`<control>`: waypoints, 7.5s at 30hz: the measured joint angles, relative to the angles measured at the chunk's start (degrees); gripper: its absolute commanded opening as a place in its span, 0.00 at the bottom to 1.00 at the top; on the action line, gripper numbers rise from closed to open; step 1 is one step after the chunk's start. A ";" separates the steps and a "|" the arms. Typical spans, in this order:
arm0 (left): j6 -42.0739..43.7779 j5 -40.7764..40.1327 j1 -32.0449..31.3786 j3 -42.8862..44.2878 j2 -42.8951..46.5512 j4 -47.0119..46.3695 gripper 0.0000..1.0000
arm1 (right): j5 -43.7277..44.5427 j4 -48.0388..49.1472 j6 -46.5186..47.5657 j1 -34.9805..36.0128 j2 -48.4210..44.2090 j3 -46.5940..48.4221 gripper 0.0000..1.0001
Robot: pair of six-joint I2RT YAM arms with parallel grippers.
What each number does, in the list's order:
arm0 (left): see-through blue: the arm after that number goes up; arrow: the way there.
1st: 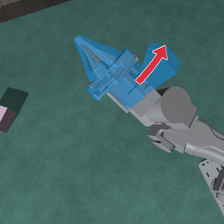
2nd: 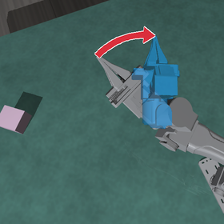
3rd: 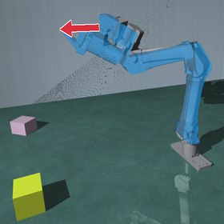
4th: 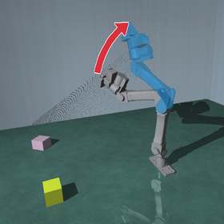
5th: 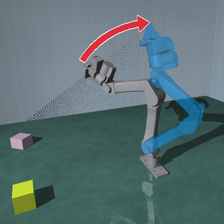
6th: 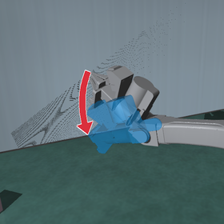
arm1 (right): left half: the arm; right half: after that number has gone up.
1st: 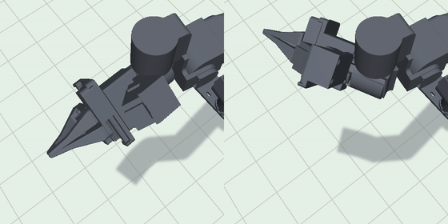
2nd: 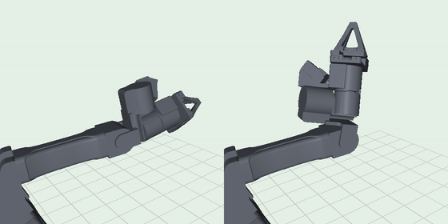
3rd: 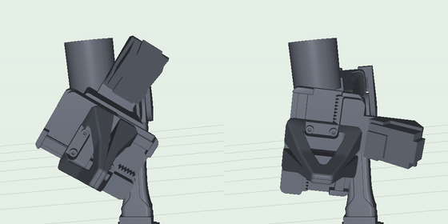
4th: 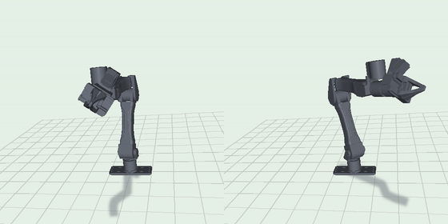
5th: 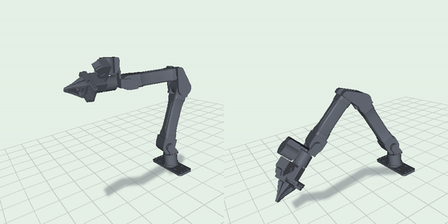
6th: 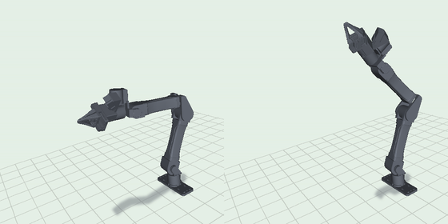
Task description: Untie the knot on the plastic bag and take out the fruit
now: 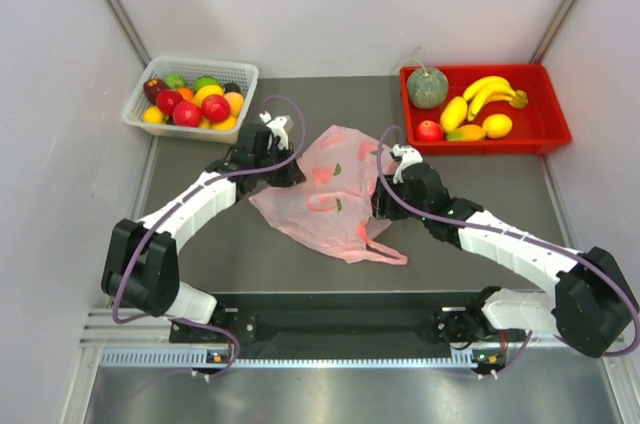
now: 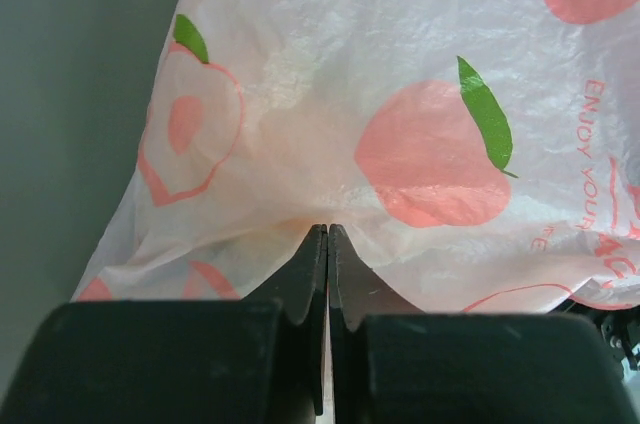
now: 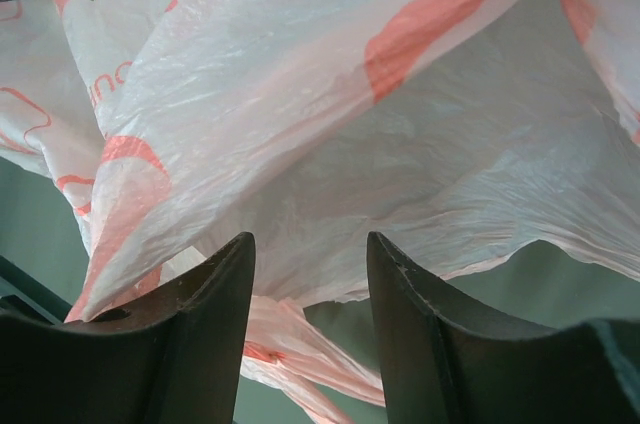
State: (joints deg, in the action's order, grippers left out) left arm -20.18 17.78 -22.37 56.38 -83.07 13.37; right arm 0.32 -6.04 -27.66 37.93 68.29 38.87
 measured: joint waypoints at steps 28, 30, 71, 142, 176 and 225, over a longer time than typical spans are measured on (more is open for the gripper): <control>-4.26 -6.69 0.00 9.31 -3.74 4.13 0.99 | -0.17 -0.87 0.61 -0.70 -0.74 -0.35 0.49; -3.43 -5.62 0.00 9.51 -5.73 4.55 0.99 | -0.20 -0.90 0.61 -0.81 -0.74 -0.37 0.49; -0.96 12.52 -3.96 17.86 -1.11 15.65 0.00 | -2.71 1.77 -0.50 -4.00 4.37 -1.07 0.80; 0.66 -17.68 -6.54 0.22 -10.97 12.66 0.00 | -8.02 12.79 -1.84 3.82 18.08 6.88 1.00; -7.13 -20.61 -10.86 -4.46 -10.40 5.55 0.00 | 0.26 34.80 -17.53 5.88 31.39 7.67 0.22; -3.61 -20.09 -10.67 -6.47 -2.23 8.04 0.00 | 37.33 -0.81 -17.88 -11.34 -26.21 -11.65 0.00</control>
State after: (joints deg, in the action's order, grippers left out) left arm -23.79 -2.31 -33.04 49.91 -85.30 21.41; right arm 37.65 -6.85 -45.54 26.59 42.09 27.22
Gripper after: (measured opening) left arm 0.009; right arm 0.757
